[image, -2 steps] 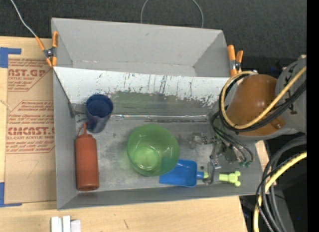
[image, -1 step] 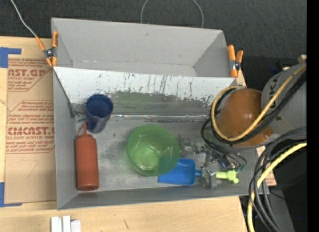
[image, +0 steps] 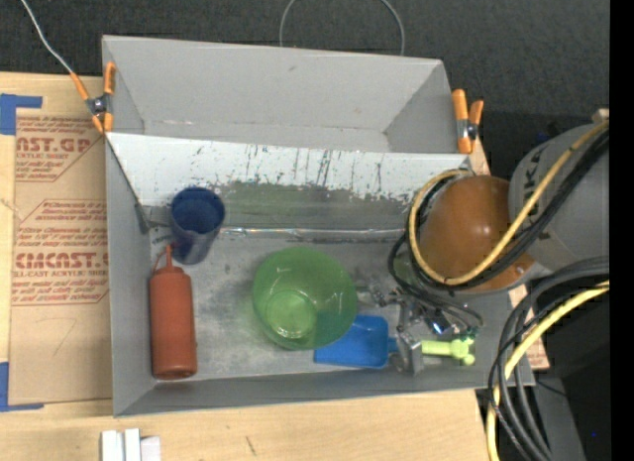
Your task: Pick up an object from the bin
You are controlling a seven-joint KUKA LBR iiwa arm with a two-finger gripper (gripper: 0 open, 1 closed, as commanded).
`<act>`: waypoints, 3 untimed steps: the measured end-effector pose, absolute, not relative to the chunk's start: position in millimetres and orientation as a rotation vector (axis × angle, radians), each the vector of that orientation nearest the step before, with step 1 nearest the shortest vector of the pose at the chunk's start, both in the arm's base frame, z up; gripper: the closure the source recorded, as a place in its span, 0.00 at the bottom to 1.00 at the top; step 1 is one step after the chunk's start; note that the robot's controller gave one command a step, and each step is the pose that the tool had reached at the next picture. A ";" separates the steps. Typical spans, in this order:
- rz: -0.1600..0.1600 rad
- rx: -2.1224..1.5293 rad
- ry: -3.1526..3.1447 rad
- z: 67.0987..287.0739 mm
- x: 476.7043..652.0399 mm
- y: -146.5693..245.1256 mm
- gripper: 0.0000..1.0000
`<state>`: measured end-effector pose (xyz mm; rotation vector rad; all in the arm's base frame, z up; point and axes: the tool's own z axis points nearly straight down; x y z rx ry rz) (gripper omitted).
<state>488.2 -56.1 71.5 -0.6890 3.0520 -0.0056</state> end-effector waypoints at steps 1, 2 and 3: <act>-0.008 -1.082 2.931 72.0 497.2 -34.7 1.00; -0.008 -1.082 2.930 72.1 497.4 -34.7 1.00; -0.009 -1.084 2.929 72.1 497.4 -34.6 1.00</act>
Offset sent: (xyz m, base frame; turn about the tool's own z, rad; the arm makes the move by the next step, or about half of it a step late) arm 0.0000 0.0000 0.0000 0.0000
